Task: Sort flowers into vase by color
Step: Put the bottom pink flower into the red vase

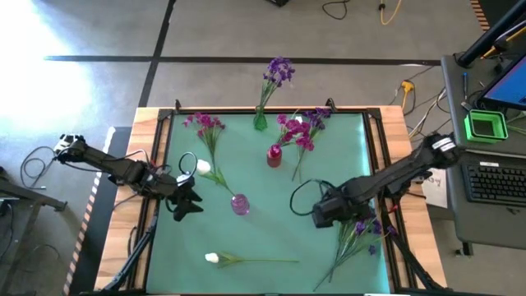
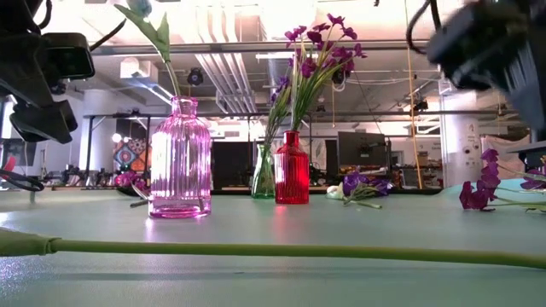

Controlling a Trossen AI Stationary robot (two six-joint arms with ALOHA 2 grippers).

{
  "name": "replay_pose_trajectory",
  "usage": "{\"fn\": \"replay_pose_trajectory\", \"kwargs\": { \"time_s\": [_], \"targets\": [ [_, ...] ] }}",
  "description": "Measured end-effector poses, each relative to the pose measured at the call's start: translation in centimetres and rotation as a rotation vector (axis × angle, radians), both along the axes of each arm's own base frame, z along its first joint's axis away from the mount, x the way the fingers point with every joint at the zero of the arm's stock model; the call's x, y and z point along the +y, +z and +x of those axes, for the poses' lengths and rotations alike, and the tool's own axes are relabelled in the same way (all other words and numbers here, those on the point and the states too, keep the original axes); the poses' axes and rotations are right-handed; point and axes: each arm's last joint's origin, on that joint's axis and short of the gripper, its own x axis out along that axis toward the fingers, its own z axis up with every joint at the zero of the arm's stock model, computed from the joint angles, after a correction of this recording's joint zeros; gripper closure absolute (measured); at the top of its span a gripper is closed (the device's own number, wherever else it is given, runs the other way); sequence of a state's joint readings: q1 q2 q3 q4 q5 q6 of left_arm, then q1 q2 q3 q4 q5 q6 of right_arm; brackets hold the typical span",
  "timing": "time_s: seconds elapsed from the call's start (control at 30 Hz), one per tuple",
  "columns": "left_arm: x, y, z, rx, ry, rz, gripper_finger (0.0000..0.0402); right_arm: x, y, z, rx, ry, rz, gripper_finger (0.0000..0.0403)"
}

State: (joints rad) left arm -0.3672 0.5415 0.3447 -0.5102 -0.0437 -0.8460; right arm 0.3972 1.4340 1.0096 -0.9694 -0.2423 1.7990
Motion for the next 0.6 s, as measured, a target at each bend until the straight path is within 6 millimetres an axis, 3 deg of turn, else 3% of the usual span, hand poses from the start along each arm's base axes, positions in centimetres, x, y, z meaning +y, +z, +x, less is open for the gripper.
{"fn": "replay_pose_trajectory", "kwargs": {
  "time_s": [0.3,0.6],
  "targets": [
    [0.0,0.0,0.0,0.002,-0.007,0.011,0.0171,1.5,-4.7,0.4,0.191,0.009,-0.064,0.0168],
    [0.1,0.0,0.0,-0.013,-0.014,0.056,0.0171,1.8,-7.2,1.0,0.242,0.053,-0.118,0.0188]
  ]
}}
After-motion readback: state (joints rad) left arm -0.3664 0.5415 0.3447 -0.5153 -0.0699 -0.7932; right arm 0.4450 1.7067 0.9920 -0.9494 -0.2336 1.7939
